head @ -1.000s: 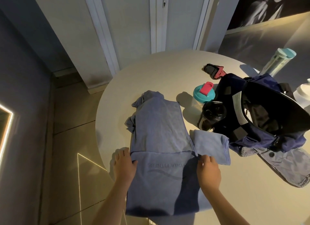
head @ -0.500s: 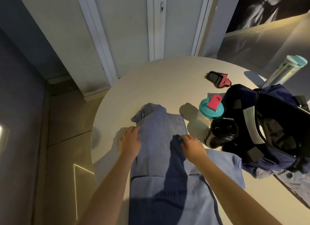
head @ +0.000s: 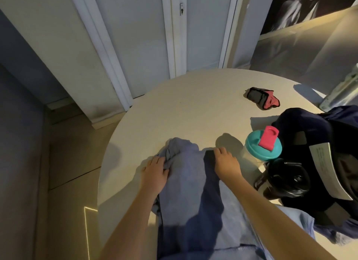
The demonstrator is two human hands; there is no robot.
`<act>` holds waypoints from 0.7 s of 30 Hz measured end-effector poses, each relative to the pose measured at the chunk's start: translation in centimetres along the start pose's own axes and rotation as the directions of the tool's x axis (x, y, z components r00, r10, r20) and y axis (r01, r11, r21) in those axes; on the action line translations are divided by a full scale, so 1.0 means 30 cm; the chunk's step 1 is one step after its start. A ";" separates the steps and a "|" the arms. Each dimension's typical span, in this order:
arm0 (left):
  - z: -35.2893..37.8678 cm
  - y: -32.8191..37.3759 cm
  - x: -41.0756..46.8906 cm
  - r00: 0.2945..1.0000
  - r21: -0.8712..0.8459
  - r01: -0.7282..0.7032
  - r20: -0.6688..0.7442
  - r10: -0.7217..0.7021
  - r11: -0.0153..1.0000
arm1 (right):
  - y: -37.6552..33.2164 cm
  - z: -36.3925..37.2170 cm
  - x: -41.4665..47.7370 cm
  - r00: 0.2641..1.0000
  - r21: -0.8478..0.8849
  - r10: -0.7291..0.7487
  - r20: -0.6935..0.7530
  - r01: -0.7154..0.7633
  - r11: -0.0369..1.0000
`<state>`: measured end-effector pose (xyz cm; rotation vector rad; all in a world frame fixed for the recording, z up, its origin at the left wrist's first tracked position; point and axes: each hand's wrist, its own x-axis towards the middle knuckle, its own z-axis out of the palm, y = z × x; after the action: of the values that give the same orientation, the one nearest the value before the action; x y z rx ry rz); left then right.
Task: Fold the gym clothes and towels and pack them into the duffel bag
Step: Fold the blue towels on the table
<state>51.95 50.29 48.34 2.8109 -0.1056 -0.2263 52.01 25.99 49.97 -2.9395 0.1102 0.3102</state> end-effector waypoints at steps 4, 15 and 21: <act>0.008 -0.014 0.032 0.999 0.072 -0.021 -0.029 0.024 0.997 | 0.008 0.003 0.079 0.991 -0.043 -0.037 0.132 0.043 0.998; -0.064 -0.027 -0.024 1.000 -0.356 0.026 0.022 -0.020 0.934 | -0.005 -0.026 0.035 0.995 -0.173 0.006 0.103 0.012 0.985; -0.220 -0.033 -0.047 0.986 -0.452 0.056 -0.117 -0.121 0.890 | 0.022 -0.128 -0.075 0.997 -0.157 0.021 -0.076 -0.033 0.987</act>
<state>51.73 53.39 54.42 2.3608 0.0985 -0.0580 50.53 24.75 54.03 -3.1105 0.1414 0.2237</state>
